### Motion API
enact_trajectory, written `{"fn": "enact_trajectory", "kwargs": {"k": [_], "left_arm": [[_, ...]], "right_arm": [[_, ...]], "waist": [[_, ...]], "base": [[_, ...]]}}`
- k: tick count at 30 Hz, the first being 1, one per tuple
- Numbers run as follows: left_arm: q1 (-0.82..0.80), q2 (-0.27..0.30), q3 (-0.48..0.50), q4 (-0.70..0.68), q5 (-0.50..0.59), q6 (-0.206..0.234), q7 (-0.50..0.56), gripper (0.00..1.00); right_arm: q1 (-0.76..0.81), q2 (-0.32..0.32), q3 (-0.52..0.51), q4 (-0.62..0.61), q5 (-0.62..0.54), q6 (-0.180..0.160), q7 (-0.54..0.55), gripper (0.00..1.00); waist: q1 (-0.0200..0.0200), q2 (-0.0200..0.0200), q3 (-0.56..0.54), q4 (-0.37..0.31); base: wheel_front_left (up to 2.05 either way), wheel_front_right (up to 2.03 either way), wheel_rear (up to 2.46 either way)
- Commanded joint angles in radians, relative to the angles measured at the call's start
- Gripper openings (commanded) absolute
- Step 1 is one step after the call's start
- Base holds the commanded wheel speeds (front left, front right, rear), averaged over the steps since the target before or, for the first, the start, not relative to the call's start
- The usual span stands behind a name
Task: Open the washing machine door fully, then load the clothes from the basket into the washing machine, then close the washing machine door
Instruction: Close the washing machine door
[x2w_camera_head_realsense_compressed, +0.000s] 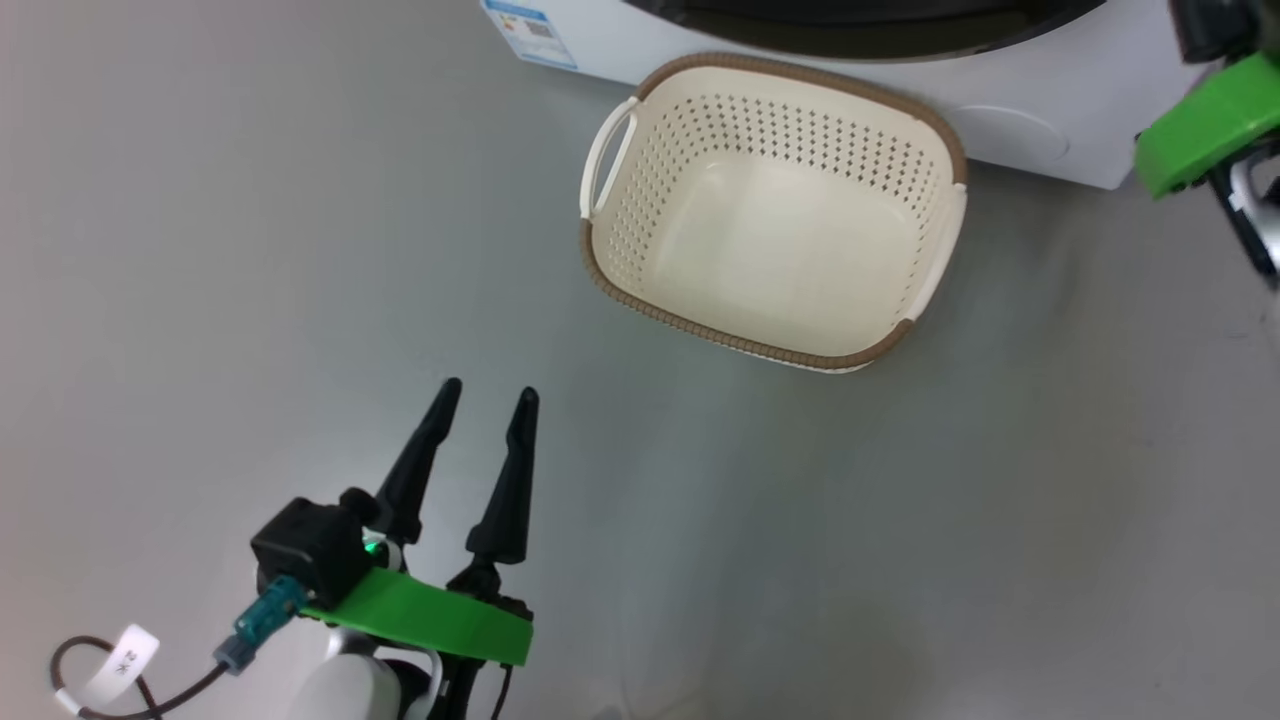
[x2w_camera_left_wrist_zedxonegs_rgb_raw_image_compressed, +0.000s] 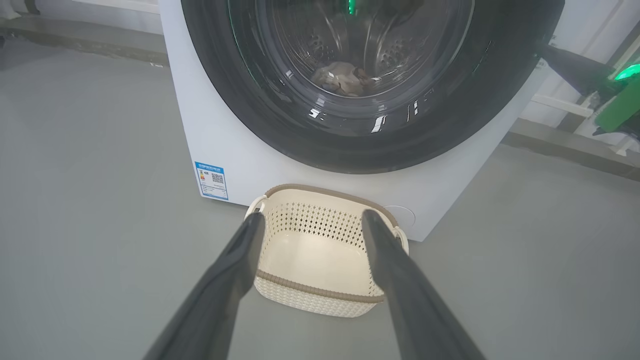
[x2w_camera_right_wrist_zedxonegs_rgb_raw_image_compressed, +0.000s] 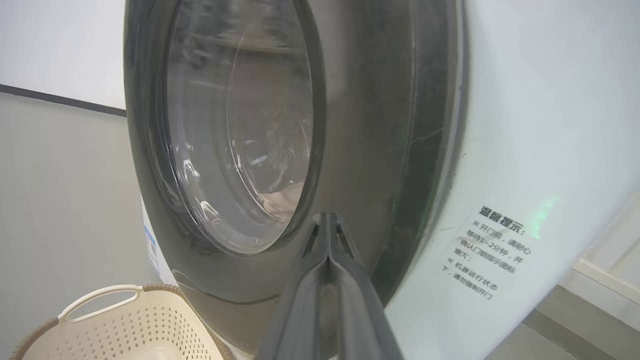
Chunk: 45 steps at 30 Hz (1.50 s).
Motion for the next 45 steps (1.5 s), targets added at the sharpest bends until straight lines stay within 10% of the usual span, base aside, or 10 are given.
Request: {"fn": "enact_trajectory", "kwargs": {"k": [1,29,45], "left_arm": [[-0.018,0.025,0.043,-0.016,0.015,0.002,-0.006,1.00],[0.112,0.025,0.229,0.030,0.131,-0.004,-0.006,1.00],[0.193,0.025,0.286,0.051,0.191,-0.004,-0.006,1.00]], "right_arm": [[0.034,0.021,0.011,-0.034,0.008,-0.007,0.003,0.00],[0.723,0.252,-0.296,-0.422,0.003,-0.007,0.003,0.00],[0.910,0.336,-0.404,-0.451,-0.019,-0.007,0.003,0.00]], "waist": [[0.0000,0.0000,-0.032,-0.032],[0.0000,0.0000,-0.369,-0.397],[0.0000,0.0000,-0.472,-0.483]], "base": [[0.00,0.00,0.00],[0.00,0.00,0.00],[0.00,0.00,0.00]]}}
